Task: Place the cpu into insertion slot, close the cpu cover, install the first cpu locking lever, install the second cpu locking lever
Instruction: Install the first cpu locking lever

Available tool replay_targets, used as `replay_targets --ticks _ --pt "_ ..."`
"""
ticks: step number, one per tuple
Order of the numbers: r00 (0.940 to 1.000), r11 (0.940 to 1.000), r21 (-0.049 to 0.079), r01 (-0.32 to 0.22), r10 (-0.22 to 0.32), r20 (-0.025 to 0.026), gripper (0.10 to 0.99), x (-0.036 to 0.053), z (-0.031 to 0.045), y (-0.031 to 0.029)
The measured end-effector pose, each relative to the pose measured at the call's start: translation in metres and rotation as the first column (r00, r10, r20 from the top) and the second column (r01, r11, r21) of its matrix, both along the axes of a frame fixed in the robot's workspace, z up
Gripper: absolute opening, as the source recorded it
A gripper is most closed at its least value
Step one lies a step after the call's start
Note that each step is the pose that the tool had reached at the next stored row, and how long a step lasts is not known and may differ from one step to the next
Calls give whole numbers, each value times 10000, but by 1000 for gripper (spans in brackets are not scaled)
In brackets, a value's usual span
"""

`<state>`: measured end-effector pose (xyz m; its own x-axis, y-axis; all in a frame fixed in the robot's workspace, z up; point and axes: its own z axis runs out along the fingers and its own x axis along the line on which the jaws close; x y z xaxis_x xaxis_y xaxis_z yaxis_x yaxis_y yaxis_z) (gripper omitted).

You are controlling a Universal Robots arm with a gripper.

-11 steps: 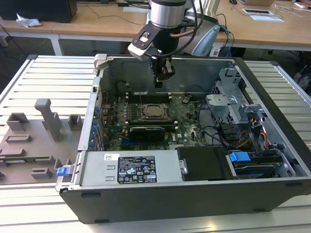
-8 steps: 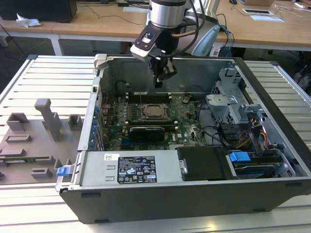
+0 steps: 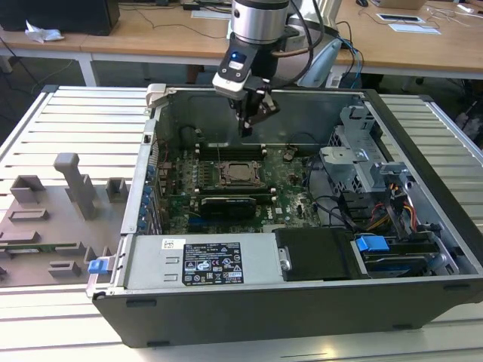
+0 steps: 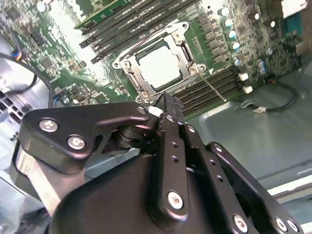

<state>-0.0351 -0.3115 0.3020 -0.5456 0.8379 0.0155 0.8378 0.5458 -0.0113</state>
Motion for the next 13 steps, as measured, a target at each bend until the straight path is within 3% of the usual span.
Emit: replay_targets --ticks 4,7,13 --pt "9964 9964 0 -844 844 -1 106 0 0 0" --pt "9905 9905 0 -1374 1374 0 106 0 0 0" --pt "9691 9691 0 -2465 2465 0 106 0 0 0"
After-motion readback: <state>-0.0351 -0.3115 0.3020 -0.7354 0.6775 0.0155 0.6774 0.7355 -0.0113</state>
